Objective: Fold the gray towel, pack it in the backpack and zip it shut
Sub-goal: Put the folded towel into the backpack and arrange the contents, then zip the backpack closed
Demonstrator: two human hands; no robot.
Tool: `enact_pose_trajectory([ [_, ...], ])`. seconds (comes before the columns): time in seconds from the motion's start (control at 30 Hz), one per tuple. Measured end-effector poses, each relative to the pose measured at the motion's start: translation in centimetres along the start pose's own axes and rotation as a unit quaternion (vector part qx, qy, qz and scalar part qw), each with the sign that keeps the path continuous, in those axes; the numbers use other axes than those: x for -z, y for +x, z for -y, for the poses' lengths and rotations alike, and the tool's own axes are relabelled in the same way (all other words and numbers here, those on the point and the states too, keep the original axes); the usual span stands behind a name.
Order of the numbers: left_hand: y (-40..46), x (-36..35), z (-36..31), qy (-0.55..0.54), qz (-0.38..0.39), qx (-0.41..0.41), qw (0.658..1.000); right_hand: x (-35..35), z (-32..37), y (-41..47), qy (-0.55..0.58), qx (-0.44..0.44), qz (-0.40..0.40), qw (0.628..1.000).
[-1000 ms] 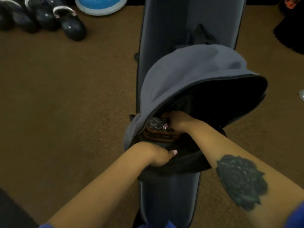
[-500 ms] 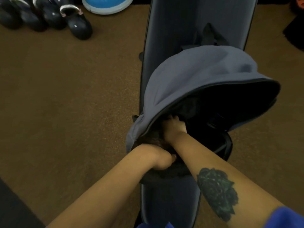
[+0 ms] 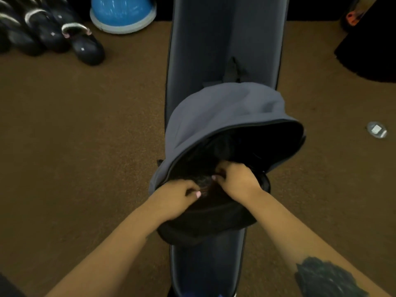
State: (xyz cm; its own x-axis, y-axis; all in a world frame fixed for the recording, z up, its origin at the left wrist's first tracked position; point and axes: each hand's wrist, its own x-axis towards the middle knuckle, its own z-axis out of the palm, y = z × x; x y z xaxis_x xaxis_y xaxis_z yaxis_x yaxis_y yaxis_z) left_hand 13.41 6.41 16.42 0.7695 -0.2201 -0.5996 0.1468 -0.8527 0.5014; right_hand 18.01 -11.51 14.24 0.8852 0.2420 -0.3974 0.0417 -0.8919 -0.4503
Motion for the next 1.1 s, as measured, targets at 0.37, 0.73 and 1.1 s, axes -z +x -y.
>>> enact_pose_trajectory([
  [0.37, -6.7, -2.4, -0.5, -0.119, -0.408, 0.031, 0.905, 1.2, -3.5, -6.8, 0.159, -0.151, -0.254, 0.942],
  [0.73, -7.1, -4.8, -0.1, -0.436, -0.209, 0.284, 0.828, 0.3, -4.5, -8.6, 0.426, -0.301, -0.037, 0.852],
  [1.1, -9.7, -3.5, 0.2, -0.275, -0.166, 0.267, 0.908, 3.6, -4.7, -13.4, 0.369, -0.246, -0.073, 0.893],
])
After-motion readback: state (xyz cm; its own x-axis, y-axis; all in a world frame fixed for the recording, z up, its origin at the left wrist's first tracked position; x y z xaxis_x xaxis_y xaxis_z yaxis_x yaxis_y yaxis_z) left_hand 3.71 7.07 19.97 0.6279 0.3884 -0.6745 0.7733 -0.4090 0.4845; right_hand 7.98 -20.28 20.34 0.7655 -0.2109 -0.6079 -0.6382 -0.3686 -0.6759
